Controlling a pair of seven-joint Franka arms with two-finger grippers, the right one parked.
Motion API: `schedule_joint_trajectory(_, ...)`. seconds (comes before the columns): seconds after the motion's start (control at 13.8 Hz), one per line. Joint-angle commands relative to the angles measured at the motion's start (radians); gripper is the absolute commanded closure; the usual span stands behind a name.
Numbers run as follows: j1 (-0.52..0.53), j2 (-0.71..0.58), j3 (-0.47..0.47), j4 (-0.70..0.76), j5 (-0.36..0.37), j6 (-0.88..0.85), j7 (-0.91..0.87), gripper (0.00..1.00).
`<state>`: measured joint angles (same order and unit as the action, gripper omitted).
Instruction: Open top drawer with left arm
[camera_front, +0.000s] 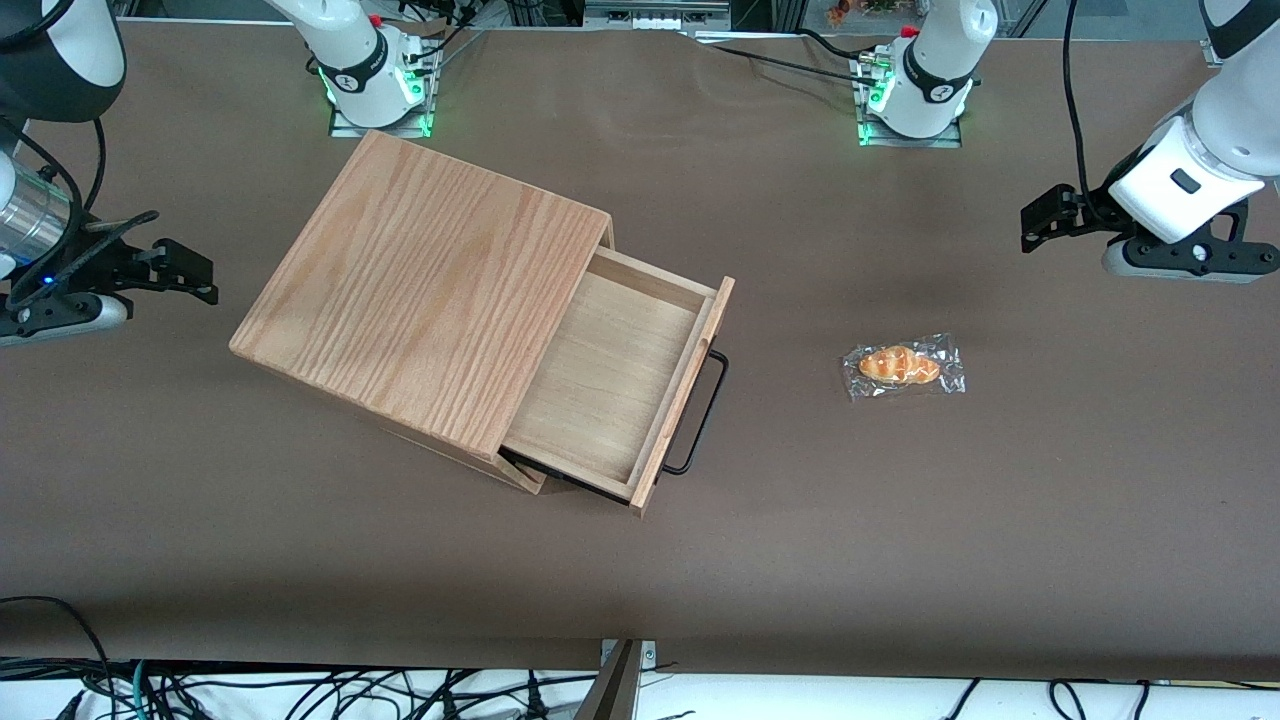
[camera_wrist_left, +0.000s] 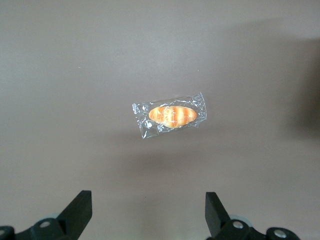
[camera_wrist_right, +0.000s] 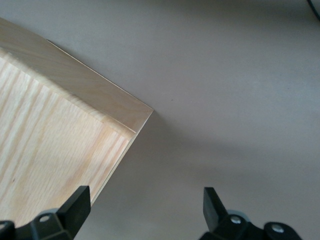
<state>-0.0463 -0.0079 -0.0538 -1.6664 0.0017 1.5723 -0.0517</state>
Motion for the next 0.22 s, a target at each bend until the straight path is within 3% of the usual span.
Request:
schedule_joint_trajectory(0.0, -0.006, 0.011, 0.008, 0.028, -0.011, -0.021, 0.023, 0.0)
schedule_joint_trajectory(0.14, -0.006, 0.011, 0.008, 0.028, -0.011, -0.021, 0.023, 0.0)
